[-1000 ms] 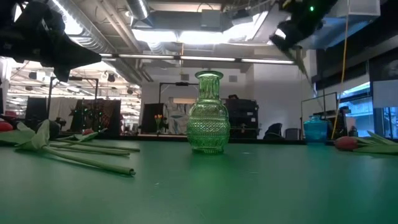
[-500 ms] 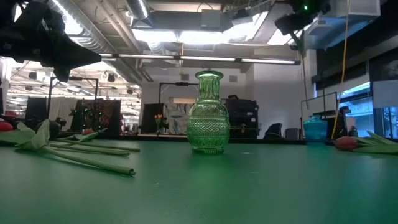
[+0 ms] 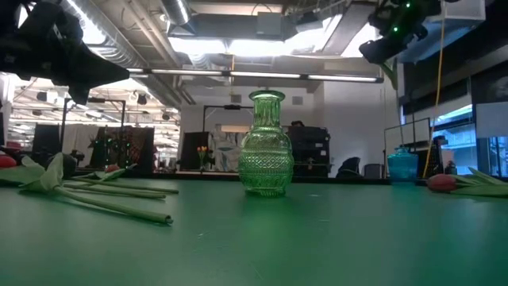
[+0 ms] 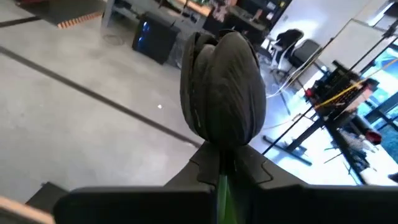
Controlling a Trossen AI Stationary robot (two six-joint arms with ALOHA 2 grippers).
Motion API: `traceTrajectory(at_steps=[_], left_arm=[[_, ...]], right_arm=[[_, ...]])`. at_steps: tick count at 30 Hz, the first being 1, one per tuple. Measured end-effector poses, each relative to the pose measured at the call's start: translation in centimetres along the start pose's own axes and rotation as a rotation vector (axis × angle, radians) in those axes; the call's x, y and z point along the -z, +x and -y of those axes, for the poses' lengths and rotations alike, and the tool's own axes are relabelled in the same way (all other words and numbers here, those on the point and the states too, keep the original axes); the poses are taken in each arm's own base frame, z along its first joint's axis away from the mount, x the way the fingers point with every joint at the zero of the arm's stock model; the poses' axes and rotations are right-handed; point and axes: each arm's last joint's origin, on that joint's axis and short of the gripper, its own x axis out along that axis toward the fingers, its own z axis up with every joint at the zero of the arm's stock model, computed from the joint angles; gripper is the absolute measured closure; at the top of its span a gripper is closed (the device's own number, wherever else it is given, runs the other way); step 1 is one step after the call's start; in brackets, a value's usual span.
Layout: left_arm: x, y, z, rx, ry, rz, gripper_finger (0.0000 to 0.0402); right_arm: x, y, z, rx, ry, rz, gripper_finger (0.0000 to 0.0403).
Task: Sort flowers into vase by color
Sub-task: Put the top middle black flower into the top right blue vase
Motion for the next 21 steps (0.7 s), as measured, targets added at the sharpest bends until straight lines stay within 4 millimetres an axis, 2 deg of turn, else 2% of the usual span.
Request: traceTrajectory(at_steps=[7,12,15,21], left_arm=[[0.0,0.0,0.0,0.000,0.000,0.000,0.0391],[0.0,0.0,0.0,0.000,0.000,-0.001,0.0391],[0.0,0.0,0.0,0.000,0.000,0.000,0.0391],[0.0,0.0,0.0,0.000,0.000,0.000,0.0391]], right_arm=[[0.9,0.9,-1.2,-0.090,-0.016,-0.074,0.0382],[1.7,2.0,-2.2,-0.092,-0.061,-0.150,0.0375],[2.3,2.8,-2.2,-0.096,-0.058,-0.204,0.0349],[3.9,3.8,-1.4,-0.119,-0.043,-0.329,0.0273]])
